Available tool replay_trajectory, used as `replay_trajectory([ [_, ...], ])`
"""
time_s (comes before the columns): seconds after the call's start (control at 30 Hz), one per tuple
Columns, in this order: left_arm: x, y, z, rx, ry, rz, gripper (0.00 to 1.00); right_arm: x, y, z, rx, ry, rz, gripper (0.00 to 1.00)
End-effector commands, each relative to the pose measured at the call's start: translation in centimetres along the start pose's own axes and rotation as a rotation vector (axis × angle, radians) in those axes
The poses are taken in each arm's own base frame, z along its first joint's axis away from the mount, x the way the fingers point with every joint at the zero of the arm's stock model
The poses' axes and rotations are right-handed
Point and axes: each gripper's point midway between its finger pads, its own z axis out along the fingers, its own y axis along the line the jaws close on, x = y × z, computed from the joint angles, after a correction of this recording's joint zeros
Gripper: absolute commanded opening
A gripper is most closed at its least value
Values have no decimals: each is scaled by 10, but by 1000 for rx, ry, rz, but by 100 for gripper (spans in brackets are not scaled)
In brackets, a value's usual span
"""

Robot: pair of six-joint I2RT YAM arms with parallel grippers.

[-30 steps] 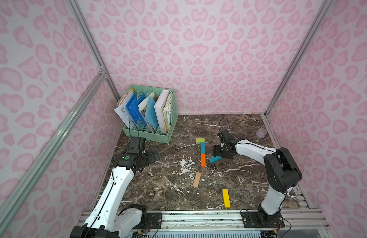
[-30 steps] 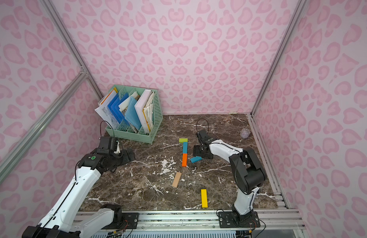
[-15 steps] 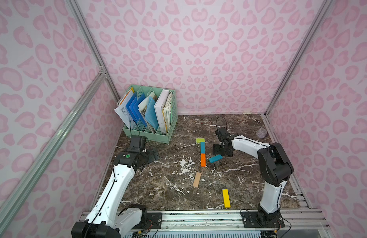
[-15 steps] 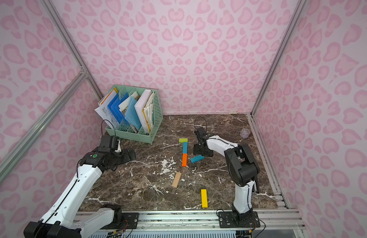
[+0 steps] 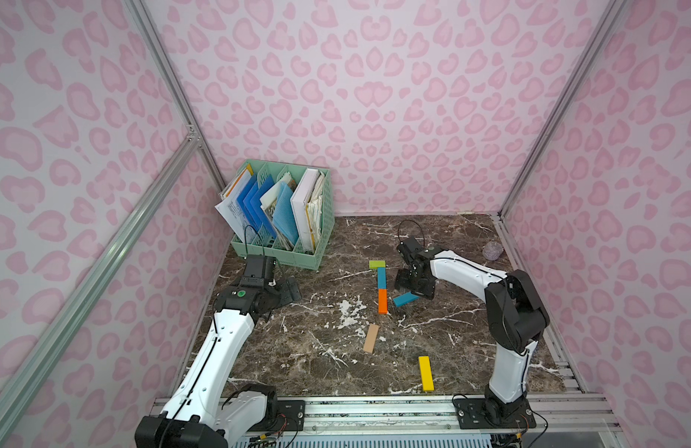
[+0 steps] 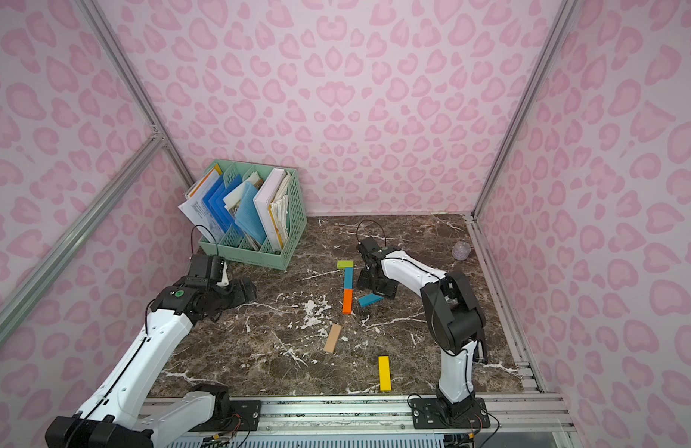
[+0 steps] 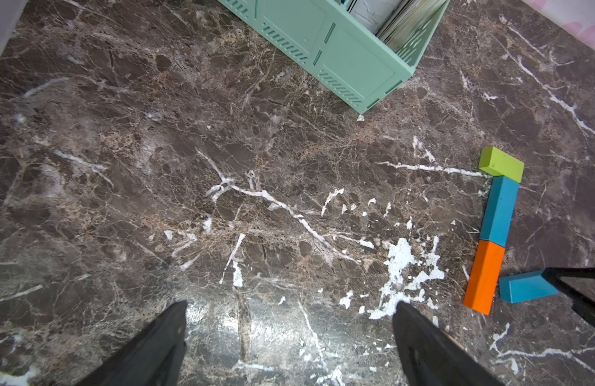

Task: Assemble a giraffe with building blocks
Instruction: Pick up the building block from the center of the board.

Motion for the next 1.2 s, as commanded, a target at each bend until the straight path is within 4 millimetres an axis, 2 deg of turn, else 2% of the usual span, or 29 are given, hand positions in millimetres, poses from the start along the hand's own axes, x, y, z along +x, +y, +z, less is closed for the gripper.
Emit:
replay_trajectory([
  [0.0, -5, -5, -5, 22, -19, 16, 98, 8, 13, -5, -32, 78, 151, 84],
  [0.1, -4, -5, -5, 29, -18, 16, 99, 7, 17, 3, -23, 122, 206, 83],
  [0.23, -1, -2, -5, 21, -14, 25, 99, 13, 5, 14, 39, 163, 245, 81],
  [0.47, -1, 0, -6, 10, -22, 25, 99, 24, -15, 9, 65, 149, 283, 80],
  [0.67, -3, 0, -6, 7, -25, 27, 99, 38, -24, 24, 76, 189, 273, 79],
  [0.9, -1, 2, -6, 0, -25, 25, 98, 31, -19, 39, 72, 193, 237, 77],
  [1.07, 0, 3, -6, -6, -24, 27, 99, 29, -14, 41, 59, 195, 232, 76],
  [1.17, -1, 3, -6, -5, -23, 27, 98, 24, -20, 40, 84, 176, 232, 76],
])
